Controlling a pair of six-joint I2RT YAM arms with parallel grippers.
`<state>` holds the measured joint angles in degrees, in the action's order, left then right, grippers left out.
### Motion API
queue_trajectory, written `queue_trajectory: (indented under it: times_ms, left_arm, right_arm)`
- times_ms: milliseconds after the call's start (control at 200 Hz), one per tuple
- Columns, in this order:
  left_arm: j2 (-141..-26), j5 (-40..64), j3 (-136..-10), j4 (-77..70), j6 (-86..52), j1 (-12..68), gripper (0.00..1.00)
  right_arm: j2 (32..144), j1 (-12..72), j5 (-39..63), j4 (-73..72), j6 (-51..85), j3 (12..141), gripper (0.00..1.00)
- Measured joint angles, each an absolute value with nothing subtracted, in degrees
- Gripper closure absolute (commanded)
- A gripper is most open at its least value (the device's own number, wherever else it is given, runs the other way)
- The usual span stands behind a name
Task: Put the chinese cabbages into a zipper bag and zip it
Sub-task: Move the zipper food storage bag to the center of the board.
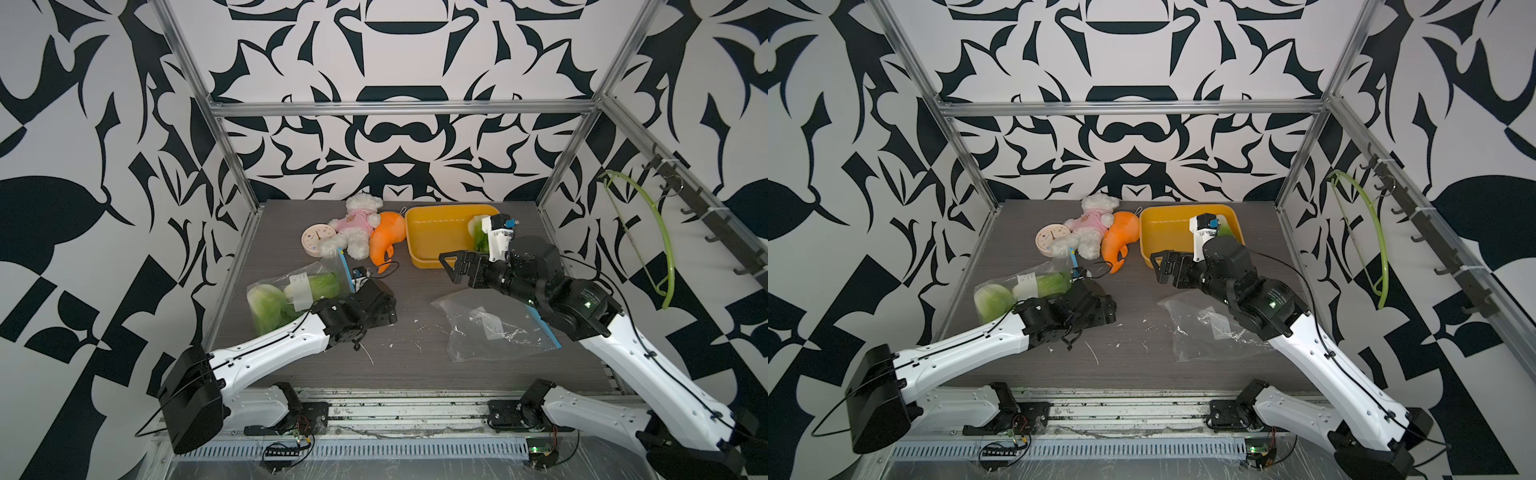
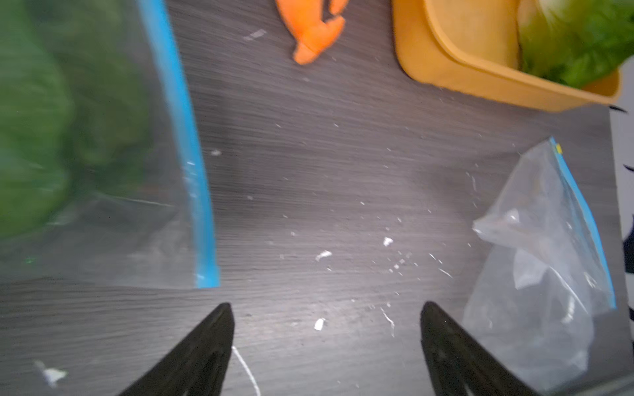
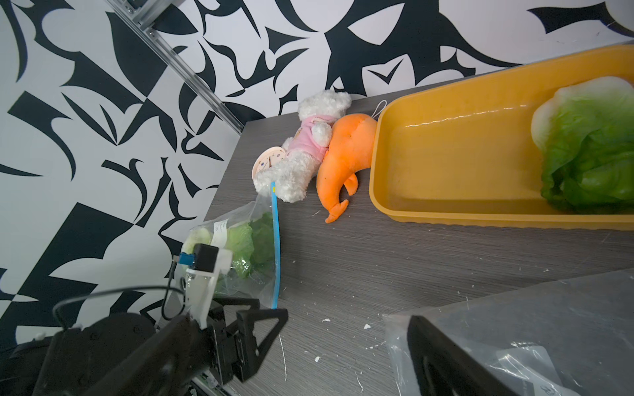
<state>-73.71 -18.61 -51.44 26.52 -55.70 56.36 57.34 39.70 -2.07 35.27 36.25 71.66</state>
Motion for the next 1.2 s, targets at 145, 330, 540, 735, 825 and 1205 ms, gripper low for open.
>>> queue_trajectory:
  times_ms: [145,330,540,735,825,1205]
  left_arm:
    - [-80.77,-13.87,-54.54,20.18,-56.82,60.45,0.05]
    - [-87.53,-7.99,-57.54,10.70,-58.57,61.47,0.03]
    - [-93.71,-4.38,-62.70,3.22,-60.53,62.24,0.03]
    - [-99.70,-2.02,-67.35,0.38,-62.28,63.29,0.10]
    - [-101.97,-2.11,-68.55,0.80,-63.18,63.68,0.16]
    - [-106.56,-5.37,-68.40,1.50,-65.82,63.77,0.89]
  right_arm:
    - [56.62,39.70,-2.90,36.51,36.25,71.66,0.01]
    - [54.26,39.70,-4.34,38.00,36.21,71.66,0.01]
    - [51.27,39.70,-6.09,40.34,35.92,71.83,0.01]
    - [49.74,39.70,-8.14,41.34,35.66,71.94,0.01]
    - [49.15,39.70,-8.56,41.52,35.68,71.94,0.01]
    - [48.84,39.70,-8.86,41.82,35.97,71.96,0.01]
